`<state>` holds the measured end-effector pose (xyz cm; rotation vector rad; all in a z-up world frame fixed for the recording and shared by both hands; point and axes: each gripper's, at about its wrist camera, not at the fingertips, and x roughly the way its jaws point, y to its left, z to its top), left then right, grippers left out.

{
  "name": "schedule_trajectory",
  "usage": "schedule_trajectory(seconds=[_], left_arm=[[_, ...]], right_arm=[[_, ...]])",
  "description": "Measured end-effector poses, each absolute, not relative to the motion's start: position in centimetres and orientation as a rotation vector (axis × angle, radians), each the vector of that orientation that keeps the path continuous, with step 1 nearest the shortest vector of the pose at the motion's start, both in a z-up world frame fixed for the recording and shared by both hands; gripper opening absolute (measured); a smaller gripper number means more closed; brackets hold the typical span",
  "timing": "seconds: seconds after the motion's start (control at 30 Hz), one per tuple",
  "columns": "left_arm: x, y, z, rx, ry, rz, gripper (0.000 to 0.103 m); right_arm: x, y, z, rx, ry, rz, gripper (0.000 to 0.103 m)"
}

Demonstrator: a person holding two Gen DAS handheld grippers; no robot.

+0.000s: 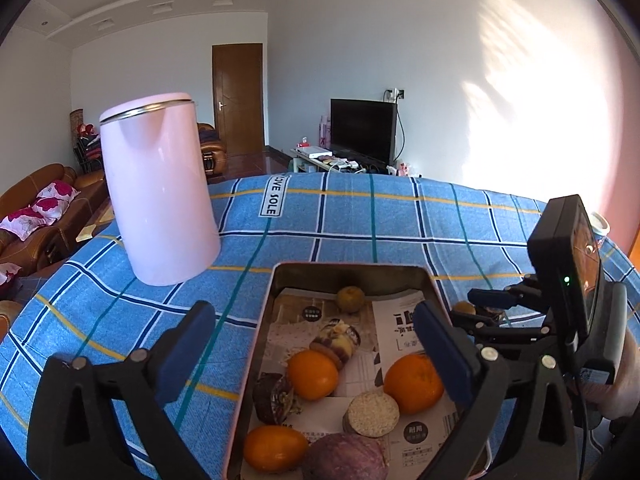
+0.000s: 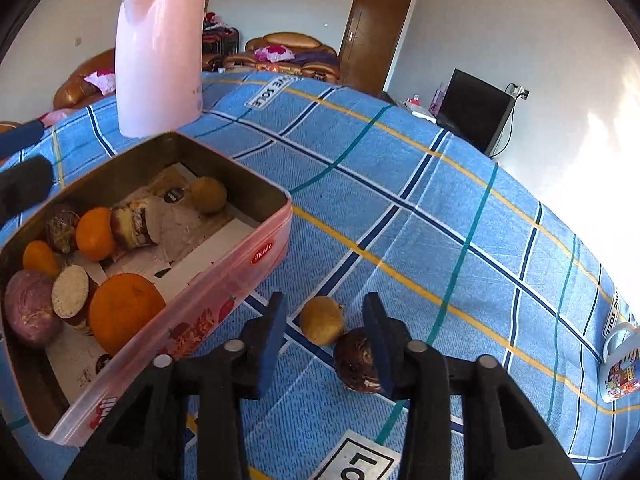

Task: Organize fruits
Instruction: 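Grasp another small yellow-brown fruit with the right tool while the left tool grasps a dark brown fruit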

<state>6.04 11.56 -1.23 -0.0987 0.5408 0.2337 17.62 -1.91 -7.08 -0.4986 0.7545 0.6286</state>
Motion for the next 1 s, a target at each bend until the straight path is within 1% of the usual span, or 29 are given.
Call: schedule_trajectory(seconds=[0.03,0.07,0.2,0.3,0.4,0.53,0.6,0.7,0.8,0.9,0.97,1.0], left_arm=[[6.1,11.5,-1.2,-0.099,0.541,0.232,0.101],[6.1,11.3,-1.2,-0.101,0.54,0.229,0.101],[6.6,9.8,-1.0,-0.103,0.543,0.187,0.102],[7.7,7.4,-0.8,-0.082,0.554,0.128,0.102],[9.1,4.3,-1.0,-0.042,0.562,0.074,0.102],[11.8,0.2,-2.1,-0.017,0.634,0.004,0.1],[13.3,-1.7,-2.7,-0.004,0.679,-0.02,0.094],[14.9,-4.0,-3.7,0.022,0.739,-0.025,0.091],[16.4,-5.1,-4.7,0.032,0.782,-0.022,0.09],[17.9,-5.4,-5.9,0.02,0.838,-0.022,0.08],[18.5,-5.4,-6.6,0.0,0.872,-0.032,0.075],[18.8,-5.5,-6.9,-0.003,0.887,-0.032,0.075]], right_arm=[[17.9,-1.7,-7.2,-0.504,0.758,0.634,0.03],[18.1,-1.6,-7.2,-0.501,0.768,0.634,0.026],[17.5,-3.1,-5.3,-0.404,0.701,0.649,0.026],[17.4,-6.1,-3.9,-0.315,0.66,0.596,0.026],[18.0,-10.4,-3.5,-0.225,0.667,0.493,0.026],[18.4,-15.5,-4.0,-0.134,0.682,0.385,0.026],[18.5,-17.2,-4.6,-0.095,0.685,0.367,0.026],[18.4,-18.7,-4.7,-0.035,0.681,0.376,0.026],[18.0,-18.7,-4.7,-0.045,0.668,0.385,0.026],[17.9,-18.9,-4.7,-0.041,0.66,0.396,0.026],[17.9,-18.8,-4.6,-0.04,0.655,0.4,0.026],[17.9,-18.8,-4.6,-0.039,0.654,0.404,0.026]])
